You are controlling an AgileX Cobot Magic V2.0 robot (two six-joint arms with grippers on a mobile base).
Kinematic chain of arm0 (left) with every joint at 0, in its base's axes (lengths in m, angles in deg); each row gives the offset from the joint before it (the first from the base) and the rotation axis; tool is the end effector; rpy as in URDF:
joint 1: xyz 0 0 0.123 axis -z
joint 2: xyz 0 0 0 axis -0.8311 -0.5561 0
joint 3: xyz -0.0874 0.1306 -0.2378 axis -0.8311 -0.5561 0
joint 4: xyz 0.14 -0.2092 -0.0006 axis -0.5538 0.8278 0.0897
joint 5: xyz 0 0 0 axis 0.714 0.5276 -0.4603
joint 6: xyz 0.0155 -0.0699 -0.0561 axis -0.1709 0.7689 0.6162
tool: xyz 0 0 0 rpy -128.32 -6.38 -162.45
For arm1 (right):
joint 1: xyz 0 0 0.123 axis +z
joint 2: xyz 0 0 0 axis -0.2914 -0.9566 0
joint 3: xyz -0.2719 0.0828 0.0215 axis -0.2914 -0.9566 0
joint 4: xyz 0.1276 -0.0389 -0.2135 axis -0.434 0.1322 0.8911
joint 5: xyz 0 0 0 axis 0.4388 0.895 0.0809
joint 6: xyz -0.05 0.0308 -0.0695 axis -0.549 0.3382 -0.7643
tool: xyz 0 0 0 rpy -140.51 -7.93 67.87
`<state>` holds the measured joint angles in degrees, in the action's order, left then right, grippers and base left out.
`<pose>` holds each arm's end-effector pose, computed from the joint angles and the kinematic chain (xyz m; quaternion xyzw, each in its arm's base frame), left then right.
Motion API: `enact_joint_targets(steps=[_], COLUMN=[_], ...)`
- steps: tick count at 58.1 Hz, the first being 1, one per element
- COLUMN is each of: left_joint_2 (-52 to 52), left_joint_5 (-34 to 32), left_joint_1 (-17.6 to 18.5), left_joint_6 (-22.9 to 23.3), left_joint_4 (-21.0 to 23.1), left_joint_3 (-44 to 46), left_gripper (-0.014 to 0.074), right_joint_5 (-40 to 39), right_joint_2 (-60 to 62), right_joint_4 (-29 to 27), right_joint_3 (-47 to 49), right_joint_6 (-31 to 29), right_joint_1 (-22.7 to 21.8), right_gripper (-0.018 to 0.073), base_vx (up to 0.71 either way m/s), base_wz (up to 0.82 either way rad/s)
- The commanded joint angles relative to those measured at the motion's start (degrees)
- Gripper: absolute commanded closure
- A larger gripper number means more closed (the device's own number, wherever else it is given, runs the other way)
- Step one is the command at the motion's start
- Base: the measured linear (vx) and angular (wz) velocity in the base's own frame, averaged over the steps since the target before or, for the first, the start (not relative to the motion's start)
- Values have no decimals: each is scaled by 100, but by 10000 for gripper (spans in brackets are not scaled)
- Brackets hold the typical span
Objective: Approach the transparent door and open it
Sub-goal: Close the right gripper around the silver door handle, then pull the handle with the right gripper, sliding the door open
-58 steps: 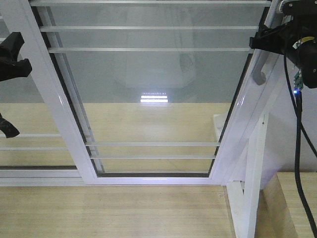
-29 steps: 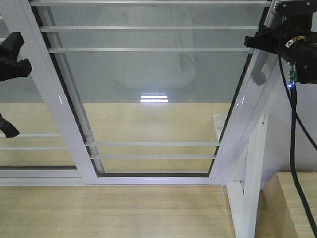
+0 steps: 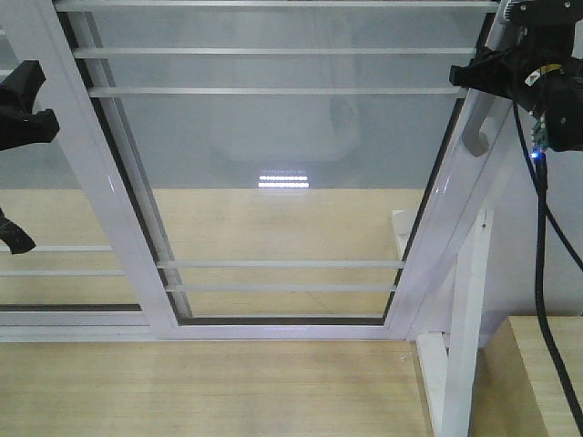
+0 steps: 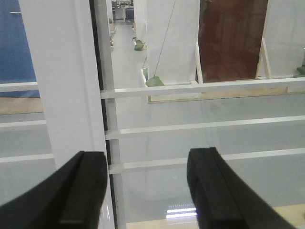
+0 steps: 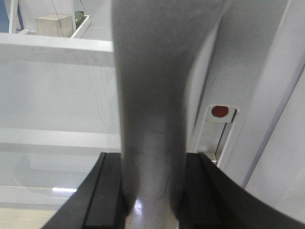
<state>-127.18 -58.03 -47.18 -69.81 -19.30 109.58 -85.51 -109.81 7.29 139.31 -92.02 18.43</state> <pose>0.2337 -0.0327 0.3103 0.0387 0.7247 -0.0382 0.6870 0.4257 0.0095 0.2400 -0.0351 0.7903 -0.0220 0.6114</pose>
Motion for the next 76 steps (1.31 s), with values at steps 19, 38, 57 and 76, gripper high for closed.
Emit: enact_joint_targets(steps=[19,38,57,76], left_joint_2=[82,82,82,82], left_joint_5=[-453,-453,-336,10], left_joint_1=[17,17,17,17], left_joint_6=[-7,-2,15,15], left_joint_4=[34,34,34,34], left_joint_3=[222,222,222,222], left_gripper=[97,97,97,97], right_joint_5=[-290,-297,-17,839], right_joint_2=[291,291,291,883], right_joint_4=[655,655,655,655], right_joint_3=[157,157,157,157], right_joint_6=[-32,-32,-27,-116], right_joint_1=[1022,1548,1751,1743], right_gripper=[492,487,487,505], base_vx=[0,0,0,0], base_wz=[0,0,0,0])
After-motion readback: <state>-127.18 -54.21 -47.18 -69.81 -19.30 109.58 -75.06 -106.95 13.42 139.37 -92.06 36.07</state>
